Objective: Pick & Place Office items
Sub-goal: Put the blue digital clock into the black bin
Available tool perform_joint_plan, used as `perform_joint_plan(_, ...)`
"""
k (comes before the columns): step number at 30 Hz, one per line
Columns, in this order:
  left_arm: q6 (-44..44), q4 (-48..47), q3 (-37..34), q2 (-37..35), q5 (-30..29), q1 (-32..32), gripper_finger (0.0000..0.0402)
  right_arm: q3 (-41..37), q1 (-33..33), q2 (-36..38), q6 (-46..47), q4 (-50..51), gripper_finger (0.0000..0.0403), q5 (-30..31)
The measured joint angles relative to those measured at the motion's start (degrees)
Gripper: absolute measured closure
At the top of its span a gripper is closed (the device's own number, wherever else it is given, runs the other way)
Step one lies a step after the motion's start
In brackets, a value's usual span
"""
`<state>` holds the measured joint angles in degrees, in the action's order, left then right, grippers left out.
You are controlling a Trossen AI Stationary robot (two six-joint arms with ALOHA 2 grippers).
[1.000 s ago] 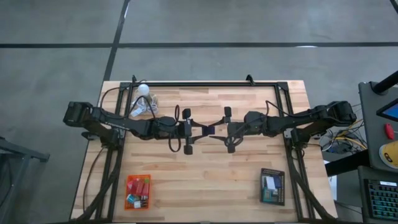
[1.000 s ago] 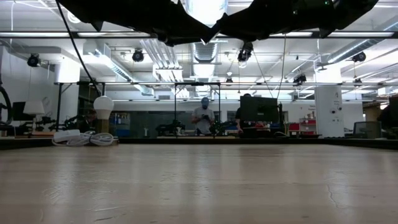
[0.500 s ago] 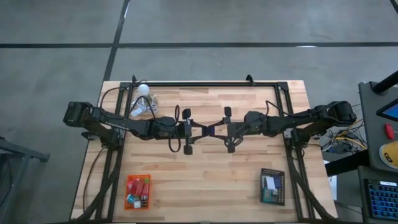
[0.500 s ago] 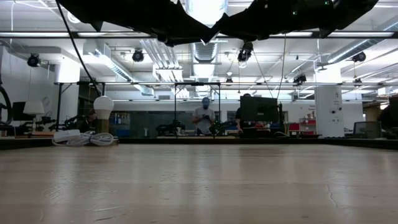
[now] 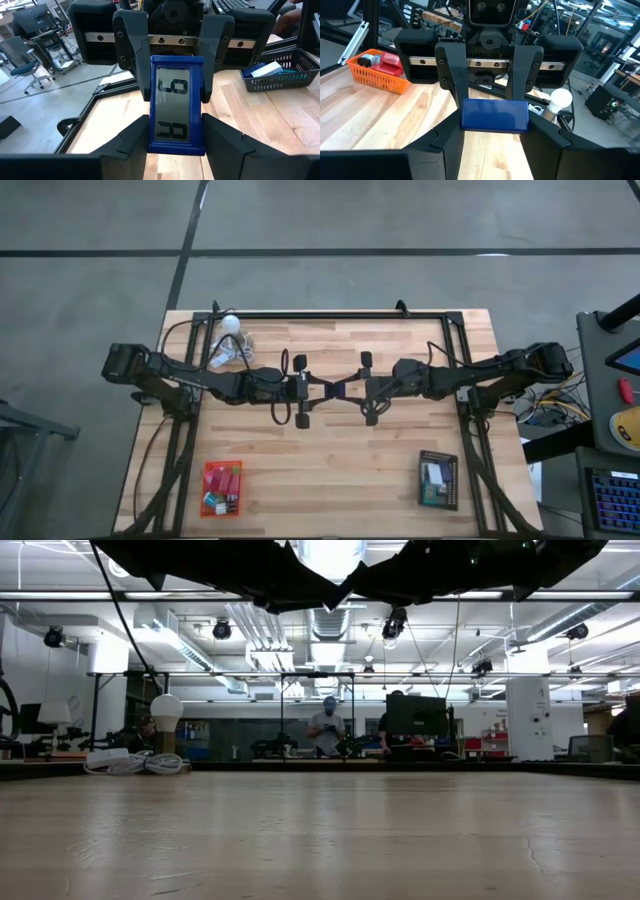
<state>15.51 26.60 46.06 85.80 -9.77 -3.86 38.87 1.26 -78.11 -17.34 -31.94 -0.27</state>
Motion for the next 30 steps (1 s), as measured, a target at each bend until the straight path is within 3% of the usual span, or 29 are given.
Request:
perform_joint_plan(4,0.00,0.00,0.13,0.02,0.01,-0.02,0.0224,0.00,0.00,0.00,0.02,0.00,0.0240,0.00)
perform_joint_plan(20,-3.74,-0.03,0.33,0.02,-0.47,-0.02,0.0104,0.00,0.02,0.02,0.17,0.09,0.0240,-0.20)
perform_joint_plan(30,-3.76,-0.03,0.31,0.02,-0.45,-0.02,0.0091,0.00,0.02,0.02,0.21,0.11,0.0238,-0.17)
